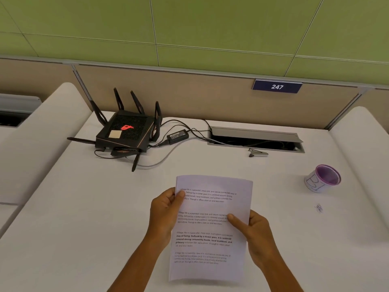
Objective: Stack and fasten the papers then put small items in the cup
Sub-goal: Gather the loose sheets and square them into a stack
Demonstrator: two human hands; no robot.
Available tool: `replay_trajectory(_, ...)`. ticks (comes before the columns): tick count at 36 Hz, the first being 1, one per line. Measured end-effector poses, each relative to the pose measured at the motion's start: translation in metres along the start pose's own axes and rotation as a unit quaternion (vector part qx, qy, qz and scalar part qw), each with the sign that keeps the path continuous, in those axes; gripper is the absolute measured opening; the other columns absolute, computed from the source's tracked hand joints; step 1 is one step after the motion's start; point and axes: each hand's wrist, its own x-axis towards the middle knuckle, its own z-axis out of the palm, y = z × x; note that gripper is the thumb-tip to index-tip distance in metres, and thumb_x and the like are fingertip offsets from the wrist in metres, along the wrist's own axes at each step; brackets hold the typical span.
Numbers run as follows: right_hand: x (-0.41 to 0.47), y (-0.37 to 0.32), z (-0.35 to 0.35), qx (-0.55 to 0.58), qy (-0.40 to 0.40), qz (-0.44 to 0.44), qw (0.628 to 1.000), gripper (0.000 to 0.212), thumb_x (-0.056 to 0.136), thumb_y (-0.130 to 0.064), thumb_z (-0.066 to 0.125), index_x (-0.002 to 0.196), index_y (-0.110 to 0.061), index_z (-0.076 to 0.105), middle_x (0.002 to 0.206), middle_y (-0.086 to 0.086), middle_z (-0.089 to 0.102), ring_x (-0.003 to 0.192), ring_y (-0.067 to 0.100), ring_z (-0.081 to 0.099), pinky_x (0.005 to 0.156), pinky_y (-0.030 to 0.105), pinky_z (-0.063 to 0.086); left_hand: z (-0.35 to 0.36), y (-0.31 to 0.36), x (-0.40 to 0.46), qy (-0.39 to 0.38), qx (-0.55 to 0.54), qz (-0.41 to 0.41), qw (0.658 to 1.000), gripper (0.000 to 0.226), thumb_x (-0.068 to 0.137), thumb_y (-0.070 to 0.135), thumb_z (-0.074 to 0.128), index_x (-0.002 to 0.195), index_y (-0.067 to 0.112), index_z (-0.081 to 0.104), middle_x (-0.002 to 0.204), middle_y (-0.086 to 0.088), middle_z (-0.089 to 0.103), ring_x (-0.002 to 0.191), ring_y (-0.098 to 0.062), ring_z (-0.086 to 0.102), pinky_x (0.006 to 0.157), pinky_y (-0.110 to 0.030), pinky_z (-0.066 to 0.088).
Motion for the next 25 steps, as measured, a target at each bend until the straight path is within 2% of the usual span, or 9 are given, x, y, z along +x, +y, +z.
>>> replay_trajectory(7, 0.014, 0.004, 0.002, 0.007, 0.017, 0.024, 1.0, 0.028, 0.084, -0.013, 0.084, 0.111, -0.008, 0.078, 0.105, 0.012, 0.082, 0.091, 0.037, 0.079, 0.085, 0.057, 0.063, 0.01, -0.007, 0.014, 0.015, -0.01, -0.028, 0.999, 0.015, 0.105, 0.029, 0.066, 0.108, 0.021, 0.078, 0.1, 0.003, 0.084, 0.092, -0.022, 0.081, 0.079, -0.037, 0.067)
replay_trajectory(12, 0.025, 0.007, -0.002, 0.012, 0.013, 0.051, 0.999, 0.028, 0.083, -0.012, 0.086, 0.11, -0.006, 0.079, 0.107, 0.015, 0.081, 0.095, 0.039, 0.078, 0.089, 0.059, 0.062, 0.016, -0.017, 0.023, 0.032, 0.004, -0.038, 0.999, 0.018, 0.106, 0.032, 0.064, 0.104, 0.021, 0.079, 0.099, 0.001, 0.084, 0.091, -0.024, 0.08, 0.08, -0.041, 0.066)
replay_trajectory(17, 0.04, 0.004, -0.008, 0.006, -0.006, 0.073, 0.997, 0.029, 0.087, -0.017, 0.082, 0.114, -0.007, 0.078, 0.11, 0.014, 0.081, 0.098, 0.037, 0.078, 0.089, 0.056, 0.063, 0.023, -0.026, 0.032, 0.053, 0.021, -0.041, 0.998, 0.021, 0.107, 0.035, 0.062, 0.102, 0.023, 0.079, 0.095, 0.002, 0.084, 0.086, -0.023, 0.079, 0.071, -0.034, 0.065)
replay_trajectory(21, 0.069, -0.004, -0.021, -0.022, -0.009, 0.079, 0.997, 0.028, 0.1, -0.033, 0.067, 0.115, -0.011, 0.078, 0.11, 0.008, 0.081, 0.102, 0.03, 0.078, 0.092, 0.05, 0.062, 0.028, -0.032, 0.043, 0.075, 0.024, -0.042, 0.996, 0.018, 0.105, 0.035, 0.065, 0.101, 0.026, 0.08, 0.092, 0.001, 0.083, 0.086, -0.027, 0.079, 0.077, -0.044, 0.067)
replay_trajectory(25, 0.119, -0.012, -0.043, -0.07, 0.073, 0.031, 0.994, 0.018, 0.1, -0.026, 0.07, 0.111, -0.013, 0.077, 0.1, 0.007, 0.082, 0.093, 0.029, 0.079, 0.09, 0.052, 0.063, 0.032, -0.037, 0.056, 0.077, 0.03, -0.04, 0.996, 0.016, 0.105, 0.033, 0.066, 0.102, 0.026, 0.08, 0.094, 0.002, 0.083, 0.089, -0.026, 0.08, 0.083, -0.048, 0.068)
